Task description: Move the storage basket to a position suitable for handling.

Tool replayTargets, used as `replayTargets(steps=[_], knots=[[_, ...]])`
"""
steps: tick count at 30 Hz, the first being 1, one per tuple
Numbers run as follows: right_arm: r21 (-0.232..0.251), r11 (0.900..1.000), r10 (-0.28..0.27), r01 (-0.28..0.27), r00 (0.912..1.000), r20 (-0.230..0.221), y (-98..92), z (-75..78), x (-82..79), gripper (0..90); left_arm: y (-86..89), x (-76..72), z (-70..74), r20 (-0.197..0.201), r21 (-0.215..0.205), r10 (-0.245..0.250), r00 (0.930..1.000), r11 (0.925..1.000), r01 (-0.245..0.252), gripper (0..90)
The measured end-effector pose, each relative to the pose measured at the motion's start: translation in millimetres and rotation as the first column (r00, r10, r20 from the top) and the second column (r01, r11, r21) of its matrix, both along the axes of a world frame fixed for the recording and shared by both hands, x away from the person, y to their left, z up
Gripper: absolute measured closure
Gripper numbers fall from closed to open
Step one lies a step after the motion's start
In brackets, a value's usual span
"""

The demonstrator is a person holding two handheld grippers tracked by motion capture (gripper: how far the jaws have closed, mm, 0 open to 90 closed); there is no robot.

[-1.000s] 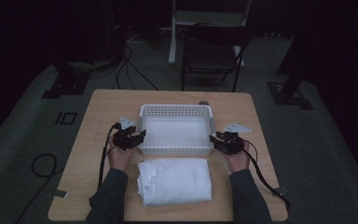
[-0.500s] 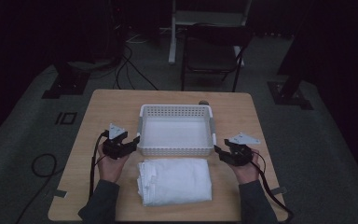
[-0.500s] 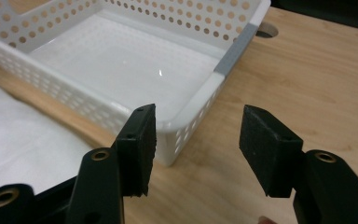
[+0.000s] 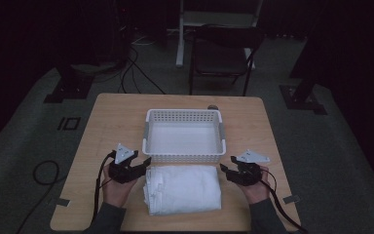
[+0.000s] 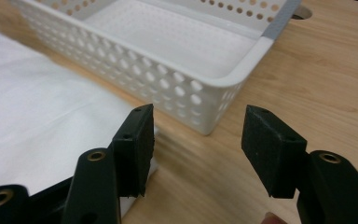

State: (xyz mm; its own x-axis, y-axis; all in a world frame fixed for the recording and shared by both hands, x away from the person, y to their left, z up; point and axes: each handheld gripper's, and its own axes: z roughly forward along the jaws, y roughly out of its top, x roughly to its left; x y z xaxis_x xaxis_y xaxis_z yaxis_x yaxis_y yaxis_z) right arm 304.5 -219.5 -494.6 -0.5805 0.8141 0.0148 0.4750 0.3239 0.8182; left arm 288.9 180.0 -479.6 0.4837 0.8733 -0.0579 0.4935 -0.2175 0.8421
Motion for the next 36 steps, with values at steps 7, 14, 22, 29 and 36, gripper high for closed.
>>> replayTargets(steps=[7, 14, 22, 29, 36], knots=[[0.014, 0.999, 0.041, -0.040, 0.9989, -0.022, 9.4, -7.4, -12.2, 44.1, -6.4, -20.9, -4.9, -0.019, -0.015, -0.045, 0.9988, 0.9989, 0.045, 40.2], [0.007, 0.997, 0.078, -0.077, 0.9964, -0.035, 18.5, -13.2, -24.1, 43.5, -15.5, -39.0, -14.9, -0.063, 0.003, -0.090, 0.9940, 0.9959, 0.090, 40.3], [0.019, 0.995, 0.103, -0.102, 0.9932, -0.054, 20.3, -21.1, -39.8, 42.9, -12.8, -56.2, -19.7, -0.081, -0.016, -0.114, 0.9902, 0.9935, 0.113, 42.5], [0.009, 0.993, 0.119, -0.119, 0.9894, -0.083, 25.4, -29.7, -40.1, 43.4, -13.9, -60.7, -37.0, -0.128, 0.000, -0.102, 0.9865, 0.9947, 0.103, 47.3], [-0.015, 0.993, 0.112, -0.114, 0.9881, -0.106, 30.4, -36.9, -36.5, 43.6, -14.4, -49.9, -43.9, -0.144, -0.009, -0.116, 0.9828, 0.9932, 0.116, 47.4]])
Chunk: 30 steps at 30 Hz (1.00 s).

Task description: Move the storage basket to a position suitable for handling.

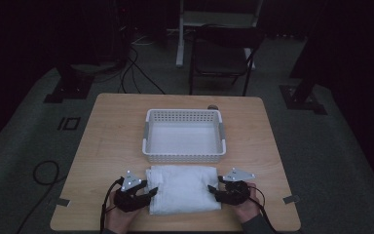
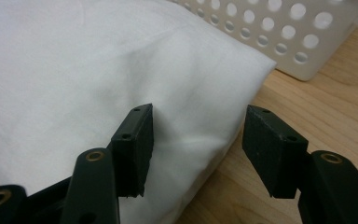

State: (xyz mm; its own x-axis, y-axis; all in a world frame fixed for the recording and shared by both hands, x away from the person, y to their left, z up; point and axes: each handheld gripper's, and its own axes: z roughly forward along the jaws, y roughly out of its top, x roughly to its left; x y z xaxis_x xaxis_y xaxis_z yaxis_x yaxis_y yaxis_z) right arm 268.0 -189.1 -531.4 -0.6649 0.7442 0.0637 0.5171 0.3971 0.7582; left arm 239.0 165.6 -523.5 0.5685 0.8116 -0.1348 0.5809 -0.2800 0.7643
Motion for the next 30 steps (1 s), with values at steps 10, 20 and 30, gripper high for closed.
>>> replayTargets(steps=[10, 20, 30], knots=[[-0.019, 0.999, -0.047, 0.047, 0.9989, -0.003, -2.4, -3.9, 11.2, 43.2, -11.0, 15.7, 0.6, 0.005, 0.012, -0.001, 1.0000, 0.9999, 0.001, 47.7], [-0.021, 0.995, -0.099, 0.099, 0.9951, 0.001, -8.8, -3.6, 19.6, 43.0, -20.5, 25.2, 1.2, 0.017, 0.019, -0.010, 0.9998, 0.9998, 0.010, 47.1], [-0.011, 0.993, -0.115, 0.115, 0.9933, -0.009, -11.7, -4.4, 26.6, 42.0, -23.0, 32.1, 1.5, 0.047, 0.017, -0.030, 0.9985, 0.9994, 0.029, 43.4]])
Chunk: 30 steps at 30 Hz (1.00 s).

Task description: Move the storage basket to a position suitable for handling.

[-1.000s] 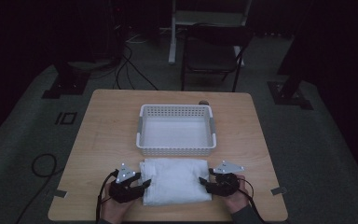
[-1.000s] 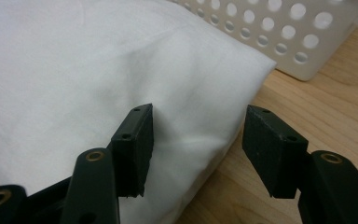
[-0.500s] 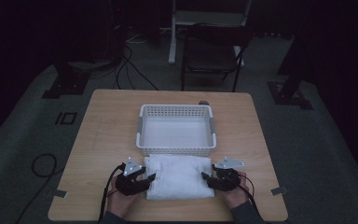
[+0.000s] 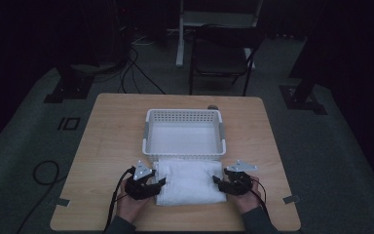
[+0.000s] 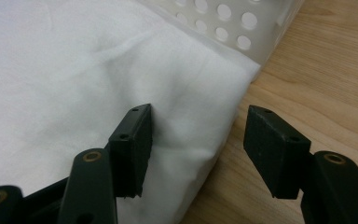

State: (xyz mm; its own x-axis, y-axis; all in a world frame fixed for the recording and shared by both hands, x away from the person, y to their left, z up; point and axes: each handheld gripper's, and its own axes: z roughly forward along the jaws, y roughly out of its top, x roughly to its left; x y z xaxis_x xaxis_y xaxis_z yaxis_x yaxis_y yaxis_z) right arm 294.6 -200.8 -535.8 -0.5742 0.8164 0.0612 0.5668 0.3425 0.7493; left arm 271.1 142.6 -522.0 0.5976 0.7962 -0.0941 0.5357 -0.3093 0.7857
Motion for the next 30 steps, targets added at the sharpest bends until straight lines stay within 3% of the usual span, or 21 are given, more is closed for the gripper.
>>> replayTargets(steps=[6, 9, 10, 15, 23, 26, 30], knots=[[-0.002, 1.000, 0.000, 0.000, 1.0000, 0.001, -0.1, 0.2, 0.0, 41.8, 6.4, 1.7, 8.5, 0.001, -0.049, -0.003, 1.0000, 0.9988, 0.003, 45.4], [-0.003, 1.000, 0.001, -0.001, 1.0000, 0.002, -0.3, 0.5, -0.1, 41.4, 10.3, 3.3, 23.8, 0.007, -0.108, -0.020, 0.9998, 0.9939, 0.021, 44.8], [-0.003, 1.000, 0.001, -0.001, 1.0000, 0.002, -0.3, 0.5, -0.1, 41.4, 10.3, 3.3, 23.8, 0.007, -0.108, -0.020, 0.9998, 0.9939, 0.021, 43.9], [-0.003, 1.000, -0.002, 0.002, 1.0000, 0.003, -0.4, 1.1, -0.8, 41.3, 7.7, 4.4, 39.8, 0.044, -0.151, -0.027, 0.9987, 0.9879, 0.033, 41.8], [0.009, 1.000, -0.020, 0.020, 0.9991, 0.037, -2.9, 8.6, -5.0, 41.1, 0.7, 3.9, 49.0, 0.061, -0.135, -0.024, 0.9978, 0.9904, 0.032, 36.0], [0.043, 0.998, -0.039, 0.036, 0.9972, 0.064, -7.3, 17.6, -8.0, 39.6, 0.0, 1.4, 52.1, 0.070, -0.134, -0.018, 0.9974, 0.9906, 0.027, 34.8], [0.046, 0.999, -0.027, 0.024, 0.9966, 0.078, -4.9, 23.5, -10.3, 37.2, 0.6, 0.1, 52.8, 0.075, -0.135, -0.012, 0.9971, 0.9906, 0.022, 33.7]])
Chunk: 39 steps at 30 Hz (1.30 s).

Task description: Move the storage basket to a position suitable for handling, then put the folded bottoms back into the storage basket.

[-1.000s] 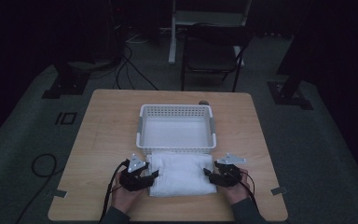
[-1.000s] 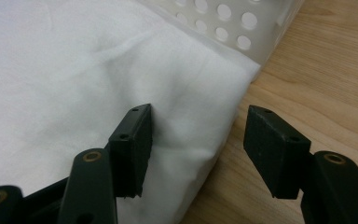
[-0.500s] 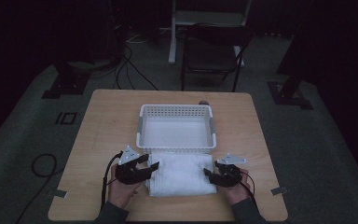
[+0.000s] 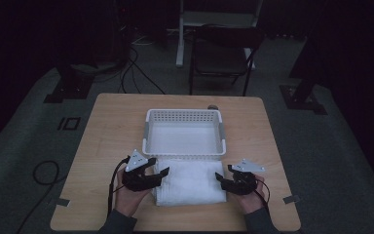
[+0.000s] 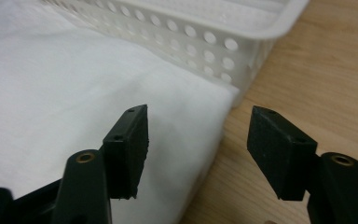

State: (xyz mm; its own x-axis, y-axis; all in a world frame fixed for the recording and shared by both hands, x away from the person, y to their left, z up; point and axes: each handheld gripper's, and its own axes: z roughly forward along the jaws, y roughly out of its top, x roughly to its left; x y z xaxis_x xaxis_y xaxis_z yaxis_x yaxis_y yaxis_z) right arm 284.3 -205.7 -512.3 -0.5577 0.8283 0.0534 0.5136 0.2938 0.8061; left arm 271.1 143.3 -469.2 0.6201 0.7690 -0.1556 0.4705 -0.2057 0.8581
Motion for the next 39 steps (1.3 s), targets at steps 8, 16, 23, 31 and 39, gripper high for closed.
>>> replayTargets(steps=[8, 16, 23, 31, 39], knots=[[-0.014, 0.999, 0.053, -0.053, 0.9984, 0.018, 14.0, 8.0, -2.5, 31.7, 3.7, -1.4, -2.3, -0.010, -0.002, 0.009, 0.9999, 1.0000, -0.009, 31.8], [-0.008, 0.999, 0.049, -0.049, 0.9987, 0.016, 14.5, 10.6, -2.8, 25.2, 4.5, -0.4, -12.2, -0.041, 0.009, 0.021, 0.9989, 0.9997, -0.021, 28.3], [-0.020, 0.998, 0.052, -0.051, 0.9986, 0.010, 16.0, 9.1, -2.7, 23.2, 5.5, 5.9, -26.0, -0.076, 0.027, 0.048, 0.9960, 0.9986, -0.046, 24.8], [-0.022, 0.999, 0.036, -0.036, 0.9993, 0.000, 16.8, 6.2, 0.6, 18.7, 4.9, 11.1, -42.4, -0.119, 0.064, 0.102, 0.9876, 0.9934, -0.095, 15.7], [-0.024, 0.999, 0.048, -0.048, 0.9987, -0.019, 19.3, 1.0, 3.6, 17.4, 4.1, 15.6, -53.5, -0.135, 0.092, 0.105, 0.9853, 0.9914, -0.093, 13.5]])
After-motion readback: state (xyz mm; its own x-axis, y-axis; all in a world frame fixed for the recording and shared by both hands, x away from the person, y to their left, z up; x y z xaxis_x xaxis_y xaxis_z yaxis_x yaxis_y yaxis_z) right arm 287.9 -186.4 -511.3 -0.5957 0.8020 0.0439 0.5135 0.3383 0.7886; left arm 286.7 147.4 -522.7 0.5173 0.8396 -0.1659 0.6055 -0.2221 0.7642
